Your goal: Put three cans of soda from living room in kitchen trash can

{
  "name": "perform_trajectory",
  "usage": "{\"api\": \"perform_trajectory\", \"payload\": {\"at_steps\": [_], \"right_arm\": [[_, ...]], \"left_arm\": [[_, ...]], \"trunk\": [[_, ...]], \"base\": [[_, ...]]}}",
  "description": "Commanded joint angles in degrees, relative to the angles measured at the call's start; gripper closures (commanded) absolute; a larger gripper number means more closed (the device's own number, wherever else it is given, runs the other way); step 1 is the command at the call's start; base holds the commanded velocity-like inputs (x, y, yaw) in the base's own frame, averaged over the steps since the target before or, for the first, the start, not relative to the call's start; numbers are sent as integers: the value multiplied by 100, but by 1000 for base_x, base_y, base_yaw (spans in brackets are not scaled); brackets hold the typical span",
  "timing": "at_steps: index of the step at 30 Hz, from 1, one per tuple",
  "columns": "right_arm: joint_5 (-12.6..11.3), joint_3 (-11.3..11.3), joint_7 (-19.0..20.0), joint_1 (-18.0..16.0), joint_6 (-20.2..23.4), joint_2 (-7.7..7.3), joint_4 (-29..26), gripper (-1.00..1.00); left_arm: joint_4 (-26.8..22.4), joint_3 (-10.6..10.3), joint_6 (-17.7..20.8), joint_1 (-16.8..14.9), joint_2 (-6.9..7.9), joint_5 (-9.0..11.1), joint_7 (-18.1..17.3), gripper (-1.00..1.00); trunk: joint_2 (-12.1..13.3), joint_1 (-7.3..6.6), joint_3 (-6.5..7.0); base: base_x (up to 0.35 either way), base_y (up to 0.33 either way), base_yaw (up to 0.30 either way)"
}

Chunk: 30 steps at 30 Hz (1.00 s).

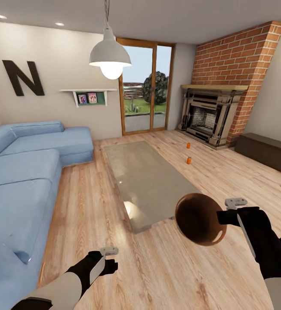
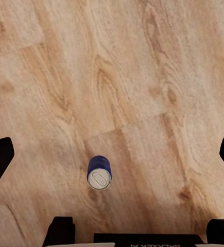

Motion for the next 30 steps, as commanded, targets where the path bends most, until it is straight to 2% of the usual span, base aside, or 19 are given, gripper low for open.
{"api": "perform_trajectory", "payload": {"at_steps": [1, 15, 22, 30], "right_arm": [[-93, -2, 29, -3, 7, 0, 1, 100], [-103, 0, 31, -3, 7, 0, 52, 100], [-110, -20, 31, 28, 7, -27, -165, 100], [-110, -219, 31, 182, 7, -3, -508, 100]], "left_arm": [[0, 0, 1, 0, 0, 0, 0, -100], [12, 0, 12, 14, 0, -8, -16, -100], [10, 0, 10, 17, 0, -9, -40, -100], [9, -5, 0, 18, 0, -9, -44, -100]], "trunk": [[-42, 22, -18], [-604, 330, -269], [-884, 484, -395], [-1205, 659, -538]], "base": [[0, 0, 0], [0, 0, 0], [0, 0, 0], [0, 0, 0]]}}
